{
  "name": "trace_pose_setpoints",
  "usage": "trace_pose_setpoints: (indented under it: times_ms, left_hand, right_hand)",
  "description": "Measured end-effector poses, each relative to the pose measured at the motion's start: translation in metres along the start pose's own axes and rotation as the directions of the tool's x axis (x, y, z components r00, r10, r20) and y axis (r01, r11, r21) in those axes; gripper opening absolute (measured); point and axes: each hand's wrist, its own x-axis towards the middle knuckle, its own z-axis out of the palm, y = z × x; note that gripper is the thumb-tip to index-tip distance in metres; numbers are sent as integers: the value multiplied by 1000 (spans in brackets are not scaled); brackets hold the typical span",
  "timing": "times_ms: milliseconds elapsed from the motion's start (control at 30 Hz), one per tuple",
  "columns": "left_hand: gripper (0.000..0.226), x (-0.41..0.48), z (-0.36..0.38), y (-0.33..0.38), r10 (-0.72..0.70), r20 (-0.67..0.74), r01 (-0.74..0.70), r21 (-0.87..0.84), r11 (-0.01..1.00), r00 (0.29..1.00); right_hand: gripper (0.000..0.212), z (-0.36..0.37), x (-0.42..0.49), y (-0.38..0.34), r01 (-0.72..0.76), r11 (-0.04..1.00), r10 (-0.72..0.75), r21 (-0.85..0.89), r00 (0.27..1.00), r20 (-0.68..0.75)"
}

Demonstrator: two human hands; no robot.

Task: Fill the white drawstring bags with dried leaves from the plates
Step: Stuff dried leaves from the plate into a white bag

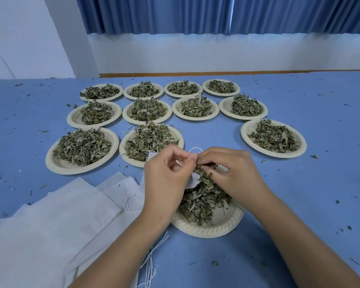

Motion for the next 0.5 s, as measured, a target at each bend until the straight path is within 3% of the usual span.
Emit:
trace_pose_setpoints:
  times_ms: [200,300,500]
  left_hand:
    - [18,6,-2,-5,34,-86,-29,68,997,996]
    - [19,7,-4,-4,25,-104,-19,63,998,994]
    - [16,6,-4,-1,16,-89,-10,62,998,996]
  right_hand:
    - [36,-11,-1,-3,-122,985,86,123,961,262]
    - [45,-11,0,-3,-168,977,138,133,968,207]
    - [19,-12,2,-4,-53,965,40,257,998,53]
